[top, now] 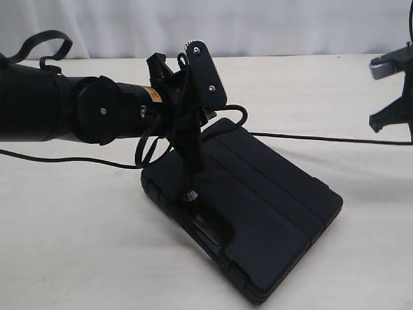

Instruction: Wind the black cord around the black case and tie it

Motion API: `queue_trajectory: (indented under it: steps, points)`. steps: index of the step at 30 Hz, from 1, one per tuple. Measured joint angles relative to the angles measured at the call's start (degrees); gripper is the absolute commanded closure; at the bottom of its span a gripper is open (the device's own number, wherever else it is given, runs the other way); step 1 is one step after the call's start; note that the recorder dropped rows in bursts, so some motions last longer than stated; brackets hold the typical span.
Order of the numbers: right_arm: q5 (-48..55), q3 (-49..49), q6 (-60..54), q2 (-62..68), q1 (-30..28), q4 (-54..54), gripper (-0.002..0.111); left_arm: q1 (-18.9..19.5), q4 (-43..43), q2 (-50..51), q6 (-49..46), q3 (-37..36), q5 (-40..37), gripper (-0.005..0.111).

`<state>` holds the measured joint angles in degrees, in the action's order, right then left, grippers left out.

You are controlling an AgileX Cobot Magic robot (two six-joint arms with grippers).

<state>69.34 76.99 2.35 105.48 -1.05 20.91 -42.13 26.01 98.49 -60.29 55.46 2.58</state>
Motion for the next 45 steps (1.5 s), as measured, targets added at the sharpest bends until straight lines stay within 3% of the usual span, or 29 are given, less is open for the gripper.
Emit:
queue_trajectory:
  steps: [6, 13, 21, 27, 32, 37, 41, 45]
  points:
    - [0.24, -2.67, -1.24, 0.1, 0.0, -4.55, 0.104, 0.0, 0.0, 0.0, 0.0, 0.0, -1.37, 0.107]
    - [0.24, -6.29, -13.52, 0.1, 0.0, -26.06, 0.104, -3.06, 0.0, 0.0, 0.11, 0.0, -1.49, 0.107]
    - [0.52, -10.63, -10.87, -2.88, 0.25, -22.58, 0.104, -7.7, 1.33, 0.0, 0.23, 0.0, -0.53, 0.107]
    - [0.66, -13.73, -9.66, -7.36, 5.33, -20.91, 0.104, -11.68, 2.73, 0.0, 1.53, 0.0, 0.15, 0.107]
    - [-0.1, -13.85, -16.49, -10.41, 8.49, -38.55, 0.104, -12.05, 2.96, 0.0, 2.87, 0.0, -0.1, 0.107]
    - [-11.72, -16.92, -23.65, -10.66, 8.49, -62.03, 0.104, -12.05, 2.07, 0.0, 2.87, 0.0, -0.09, 0.107]
    - [-18.17, -17.05, -24.07, -10.66, 7.86, -65.91, 0.104, -12.15, -2.34, 0.0, 2.77, -0.29, 1.89, 0.107]
    - [-19.79, -17.05, -23.84, -10.66, 7.15, -68.09, 0.104, -12.44, -5.74, 0.12, -0.05, -3.61, 10.09, 0.107]
